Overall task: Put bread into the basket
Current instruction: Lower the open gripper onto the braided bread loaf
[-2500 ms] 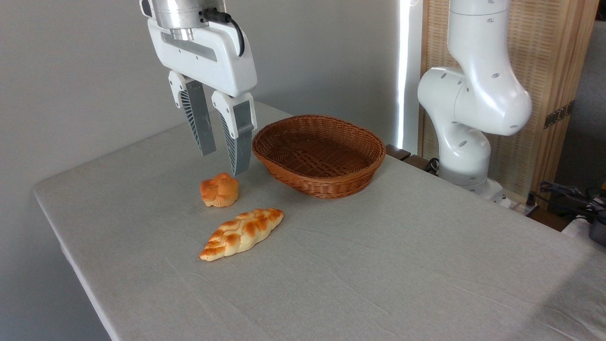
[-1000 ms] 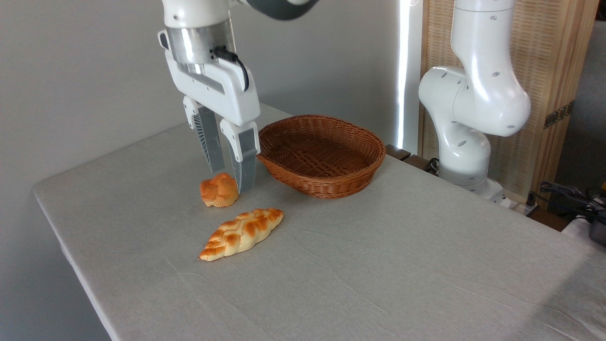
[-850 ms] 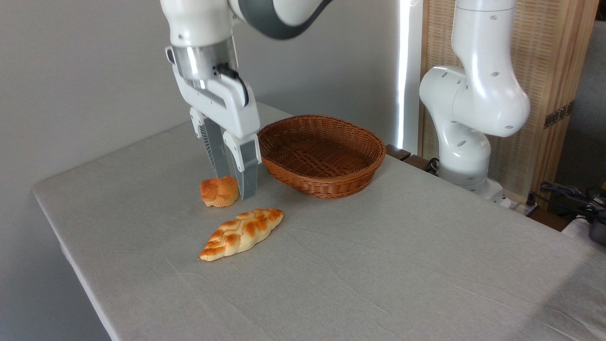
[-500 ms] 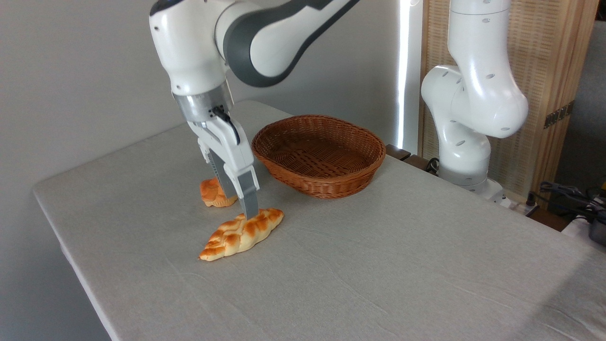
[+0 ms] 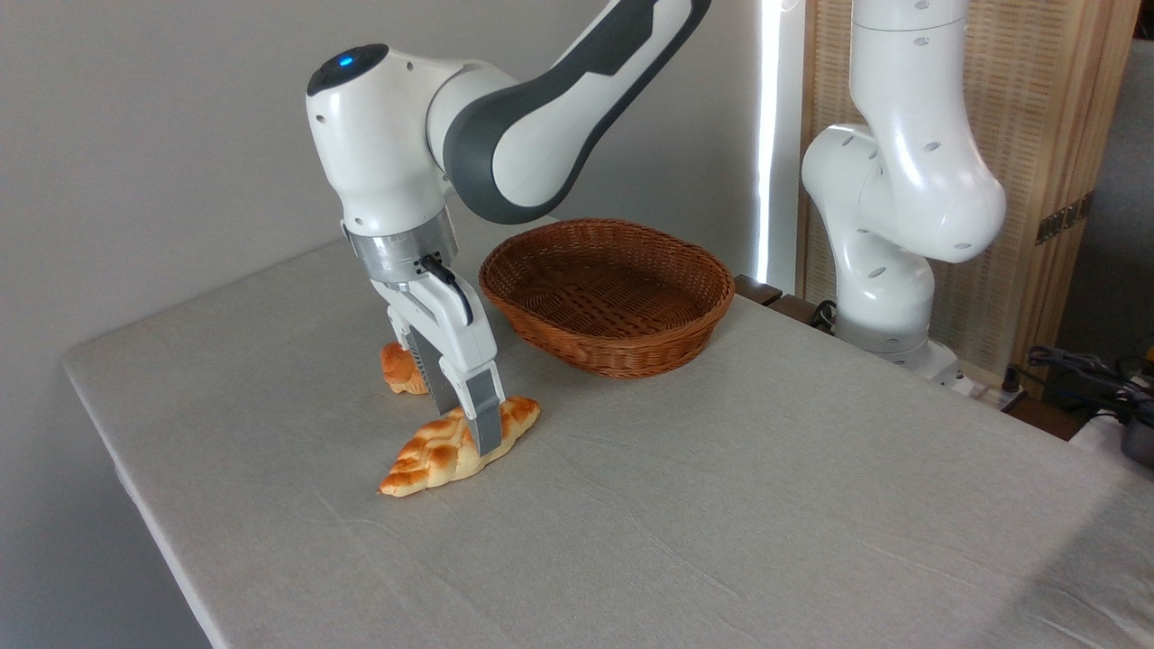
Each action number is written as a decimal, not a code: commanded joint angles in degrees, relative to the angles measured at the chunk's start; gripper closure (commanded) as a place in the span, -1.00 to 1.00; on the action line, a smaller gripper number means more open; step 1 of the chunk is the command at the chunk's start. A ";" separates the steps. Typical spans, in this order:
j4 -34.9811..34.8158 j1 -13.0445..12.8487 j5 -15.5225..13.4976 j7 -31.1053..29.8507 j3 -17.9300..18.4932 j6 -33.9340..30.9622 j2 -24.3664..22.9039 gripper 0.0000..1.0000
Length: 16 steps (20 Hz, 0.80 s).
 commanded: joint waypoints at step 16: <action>0.59 -0.18 0.32 -1.14 0.40 0.65 -0.09 0.59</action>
